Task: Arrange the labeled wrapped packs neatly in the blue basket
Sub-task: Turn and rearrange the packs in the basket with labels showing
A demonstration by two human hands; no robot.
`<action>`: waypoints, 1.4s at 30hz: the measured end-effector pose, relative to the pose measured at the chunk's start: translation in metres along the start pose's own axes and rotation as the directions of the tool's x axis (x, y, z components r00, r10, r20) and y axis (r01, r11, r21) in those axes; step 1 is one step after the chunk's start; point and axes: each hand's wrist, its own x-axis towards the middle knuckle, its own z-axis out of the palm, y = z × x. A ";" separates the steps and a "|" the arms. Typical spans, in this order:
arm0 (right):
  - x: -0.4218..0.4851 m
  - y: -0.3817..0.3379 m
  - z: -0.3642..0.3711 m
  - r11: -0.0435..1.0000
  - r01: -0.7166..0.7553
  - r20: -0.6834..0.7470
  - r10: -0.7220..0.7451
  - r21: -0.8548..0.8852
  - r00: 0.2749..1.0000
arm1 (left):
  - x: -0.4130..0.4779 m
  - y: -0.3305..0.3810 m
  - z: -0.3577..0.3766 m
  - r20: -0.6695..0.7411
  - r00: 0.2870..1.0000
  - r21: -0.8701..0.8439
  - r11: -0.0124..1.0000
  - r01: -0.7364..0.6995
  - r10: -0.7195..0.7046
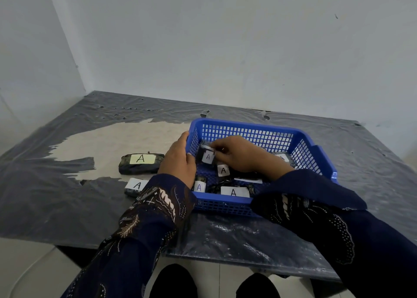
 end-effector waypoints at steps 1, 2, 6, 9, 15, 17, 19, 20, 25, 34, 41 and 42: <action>-0.003 0.003 -0.004 0.999 -0.004 -0.016 0.005 0.055 1.000 | 0.000 -0.001 0.000 -0.029 0.999 0.013 1.000 -0.021 0.021; -0.006 0.005 -0.008 0.992 -0.010 -0.031 0.014 0.122 0.999 | 0.000 -0.001 0.000 -0.069 0.996 0.039 0.998 -0.046 0.049; -0.019 0.005 -0.018 0.858 -0.065 0.006 0.072 0.510 0.997 | -0.001 0.005 -0.007 -0.195 0.963 0.225 0.964 -0.138 0.184; -0.028 0.002 -0.017 0.730 -0.074 0.048 0.057 0.679 0.997 | -0.003 0.013 -0.012 -0.147 0.971 0.238 0.960 -0.148 0.186; -0.036 -0.007 -0.019 0.947 0.030 -0.179 0.029 0.319 0.983 | 0.001 0.023 -0.020 -0.156 0.983 0.192 0.979 -0.063 0.094; -0.038 -0.012 -0.018 0.968 0.124 -0.305 -0.052 0.219 0.951 | 0.005 0.025 -0.021 -0.183 0.981 0.203 0.979 -0.021 0.059; -0.036 -0.016 -0.018 0.972 0.182 -0.344 -0.122 0.148 0.931 | 0.006 0.026 -0.020 -0.198 0.980 0.183 0.983 0.003 0.034; -0.035 -0.017 -0.018 0.973 0.181 -0.342 -0.122 0.146 0.932 | 0.005 0.026 -0.020 -0.202 0.979 0.166 0.986 0.001 0.033; -0.022 -0.008 -0.011 0.946 0.034 -0.184 0.028 0.324 0.982 | 0.005 0.012 -0.013 -0.152 0.988 -0.053 0.998 -0.018 0.010; 0.006 -0.012 0.019 0.999 -0.040 0.016 0.041 -0.016 0.999 | 0.007 0.002 -0.007 0.033 0.998 -0.054 0.997 0.058 -0.057; 0.012 -0.018 0.024 0.979 -0.018 0.033 0.025 -0.202 0.999 | 0.005 0.003 -0.006 0.008 0.999 -0.050 0.998 0.041 -0.041; 0.012 -0.018 0.025 0.978 -0.016 0.032 0.023 -0.208 0.999 | 0.005 0.002 -0.005 0.005 0.999 -0.051 0.998 0.043 -0.043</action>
